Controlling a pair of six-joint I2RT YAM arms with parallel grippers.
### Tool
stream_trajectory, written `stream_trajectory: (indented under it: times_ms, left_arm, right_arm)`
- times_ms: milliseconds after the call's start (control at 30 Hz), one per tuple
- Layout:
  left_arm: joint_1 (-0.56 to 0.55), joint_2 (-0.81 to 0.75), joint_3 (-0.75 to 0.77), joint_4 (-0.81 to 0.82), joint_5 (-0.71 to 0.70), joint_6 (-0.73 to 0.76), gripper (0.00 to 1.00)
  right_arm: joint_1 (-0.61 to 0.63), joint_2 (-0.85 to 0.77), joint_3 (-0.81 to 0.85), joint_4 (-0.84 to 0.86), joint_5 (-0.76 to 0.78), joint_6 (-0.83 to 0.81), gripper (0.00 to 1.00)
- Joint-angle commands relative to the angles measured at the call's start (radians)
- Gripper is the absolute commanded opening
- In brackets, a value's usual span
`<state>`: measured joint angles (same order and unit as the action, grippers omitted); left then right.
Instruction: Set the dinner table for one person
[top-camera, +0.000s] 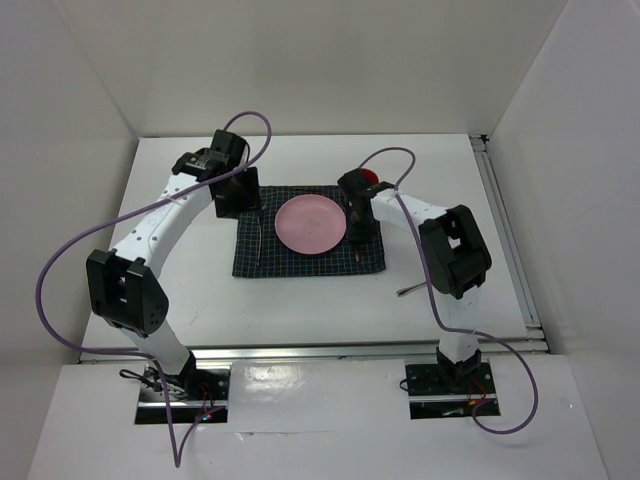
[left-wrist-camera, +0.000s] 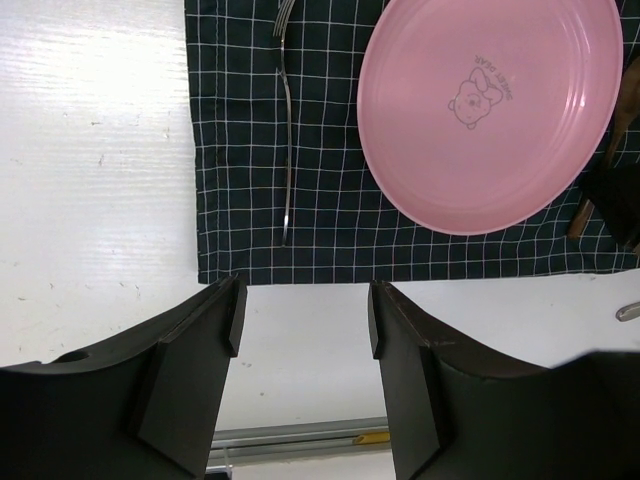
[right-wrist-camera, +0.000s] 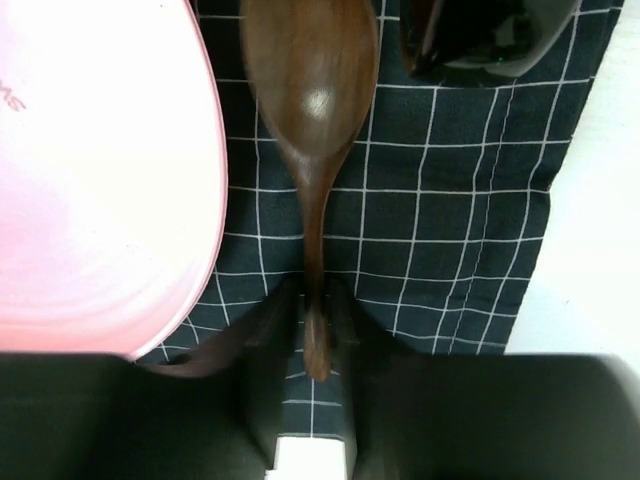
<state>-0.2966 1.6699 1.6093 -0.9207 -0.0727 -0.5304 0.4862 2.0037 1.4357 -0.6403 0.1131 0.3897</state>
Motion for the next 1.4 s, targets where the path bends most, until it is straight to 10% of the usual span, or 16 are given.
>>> stream_trajectory:
  times_ms: [0, 267, 533, 800, 1367]
  left_arm:
    - [0.008, -0.042, -0.006, -0.004, 0.007, -0.003, 0.68]
    - [0.008, -0.042, -0.006, 0.005, 0.039, -0.003, 0.68]
    - [0.008, -0.042, -0.006, 0.005, 0.039, -0.003, 0.68]
    - [0.008, -0.033, -0.006, 0.014, 0.05, 0.006, 0.68]
    - [0.008, -0.033, -0.015, 0.014, 0.05, 0.006, 0.68]
  right_arm:
    - [-0.005, -0.019, 0.045, -0.007, 0.011, 0.023, 0.33]
    - [-0.032, -0.192, -0.045, -0.078, 0.115, 0.08, 0.45]
    - [-0.202, -0.554, -0.343, -0.13, 0.102, 0.306, 0.92]
    - [-0.391, -0.623, -0.581, -0.138, -0.003, 0.417, 0.81]
    - [-0.4, -0.419, -0.617, -0.033, 0.016, 0.505, 0.51]
